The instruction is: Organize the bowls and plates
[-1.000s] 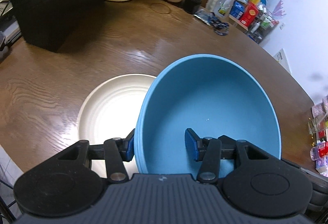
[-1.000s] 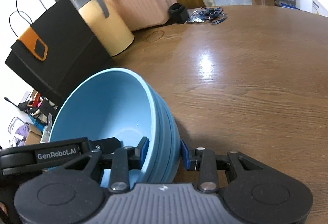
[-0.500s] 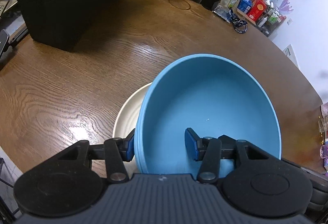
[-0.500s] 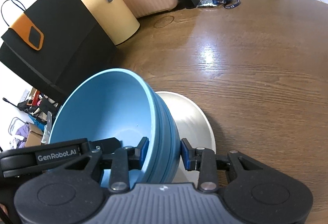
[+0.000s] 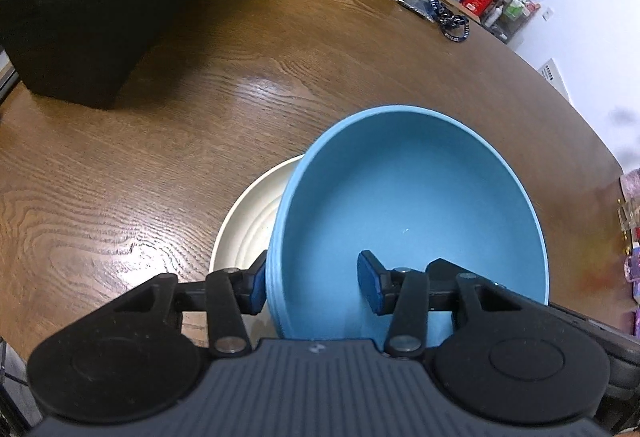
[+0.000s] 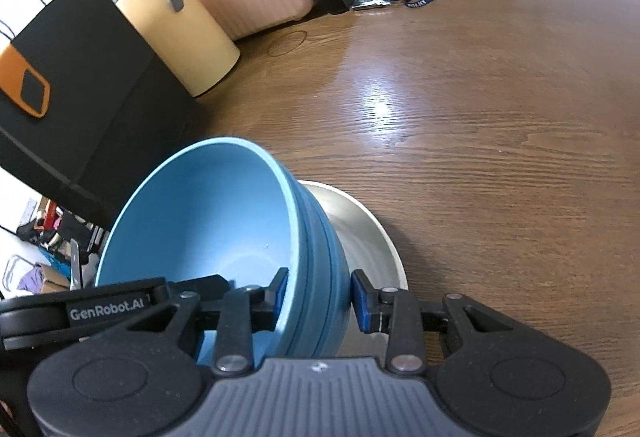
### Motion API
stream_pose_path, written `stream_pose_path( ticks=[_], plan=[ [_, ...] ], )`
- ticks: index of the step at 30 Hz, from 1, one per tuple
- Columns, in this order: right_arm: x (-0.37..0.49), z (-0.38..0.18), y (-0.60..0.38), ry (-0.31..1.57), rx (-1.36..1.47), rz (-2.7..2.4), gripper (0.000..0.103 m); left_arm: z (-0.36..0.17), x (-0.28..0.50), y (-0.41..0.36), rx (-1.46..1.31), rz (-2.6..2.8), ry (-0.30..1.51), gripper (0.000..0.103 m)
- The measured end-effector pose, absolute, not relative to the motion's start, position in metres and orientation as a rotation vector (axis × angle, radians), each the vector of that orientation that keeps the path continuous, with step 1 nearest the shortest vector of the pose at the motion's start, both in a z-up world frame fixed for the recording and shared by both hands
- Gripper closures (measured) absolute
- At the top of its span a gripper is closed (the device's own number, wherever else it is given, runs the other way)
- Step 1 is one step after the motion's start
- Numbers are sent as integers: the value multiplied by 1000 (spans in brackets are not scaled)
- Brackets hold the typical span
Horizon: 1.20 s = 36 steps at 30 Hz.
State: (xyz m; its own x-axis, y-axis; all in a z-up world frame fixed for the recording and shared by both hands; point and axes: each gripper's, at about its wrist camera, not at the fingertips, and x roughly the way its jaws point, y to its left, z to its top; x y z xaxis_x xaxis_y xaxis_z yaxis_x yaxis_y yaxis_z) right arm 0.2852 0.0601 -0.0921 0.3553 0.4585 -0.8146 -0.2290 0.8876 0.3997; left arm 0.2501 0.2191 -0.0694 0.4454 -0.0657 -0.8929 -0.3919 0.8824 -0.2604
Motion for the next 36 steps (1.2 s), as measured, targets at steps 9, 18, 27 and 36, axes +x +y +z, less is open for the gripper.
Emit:
stream_pose_path(
  ticks=[9, 18, 27, 36],
  plan=[
    [284, -94, 59, 1121, 246, 435, 71, -68, 250, 218, -443, 189, 1102, 54],
    [277, -75, 50, 1047, 240, 418, 32, -48, 234, 221, -378, 196, 1014, 20],
    [262, -55, 43, 974, 214, 377, 0, -27, 208, 231, -366, 209, 897, 0],
    [230, -32, 29, 881, 177, 327, 0, -8, 178, 228, -316, 158, 792, 0]
  ],
)
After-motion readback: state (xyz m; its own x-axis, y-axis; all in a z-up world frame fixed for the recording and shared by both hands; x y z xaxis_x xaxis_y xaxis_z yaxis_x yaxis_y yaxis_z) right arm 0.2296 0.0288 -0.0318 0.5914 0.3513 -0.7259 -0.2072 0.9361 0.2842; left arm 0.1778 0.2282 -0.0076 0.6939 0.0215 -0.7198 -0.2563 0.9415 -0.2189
